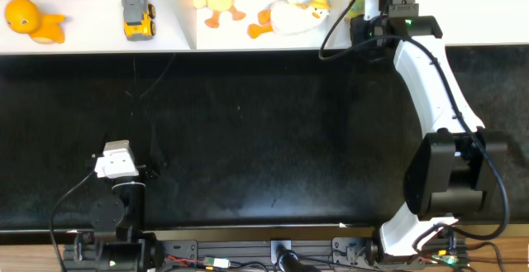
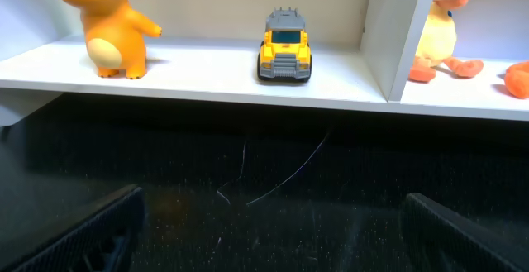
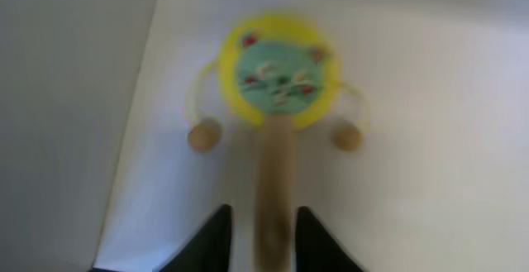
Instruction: Store Toys
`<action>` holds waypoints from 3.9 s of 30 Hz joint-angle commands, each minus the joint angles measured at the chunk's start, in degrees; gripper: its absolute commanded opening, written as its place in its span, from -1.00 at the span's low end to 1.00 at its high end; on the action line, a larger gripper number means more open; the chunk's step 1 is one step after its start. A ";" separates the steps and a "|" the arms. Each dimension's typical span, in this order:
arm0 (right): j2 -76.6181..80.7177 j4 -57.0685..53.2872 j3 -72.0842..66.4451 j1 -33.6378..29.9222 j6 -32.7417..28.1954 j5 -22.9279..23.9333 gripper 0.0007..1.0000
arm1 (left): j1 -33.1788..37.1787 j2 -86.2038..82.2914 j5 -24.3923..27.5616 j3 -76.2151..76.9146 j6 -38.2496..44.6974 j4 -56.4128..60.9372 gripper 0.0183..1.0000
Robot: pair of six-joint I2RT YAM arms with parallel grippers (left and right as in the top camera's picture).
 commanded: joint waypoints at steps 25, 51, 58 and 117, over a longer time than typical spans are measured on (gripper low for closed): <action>-17.53 -17.97 -5.73 1.29 0.31 5.33 0.57 | -0.15 -0.59 0.35 -0.04 1.07 -0.24 1.00; -47.45 -17.99 -24.41 1.31 0.55 5.31 0.99 | -0.15 -0.59 0.33 -0.04 1.07 -0.26 0.99; -47.41 -18.05 -24.46 1.11 0.57 5.27 0.99 | -0.15 -0.59 0.35 -0.04 1.07 -0.26 1.00; -19.76 0.26 -37.59 -61.70 -49.07 -26.88 0.99 | -0.15 -0.59 0.35 -0.04 1.07 -0.24 1.00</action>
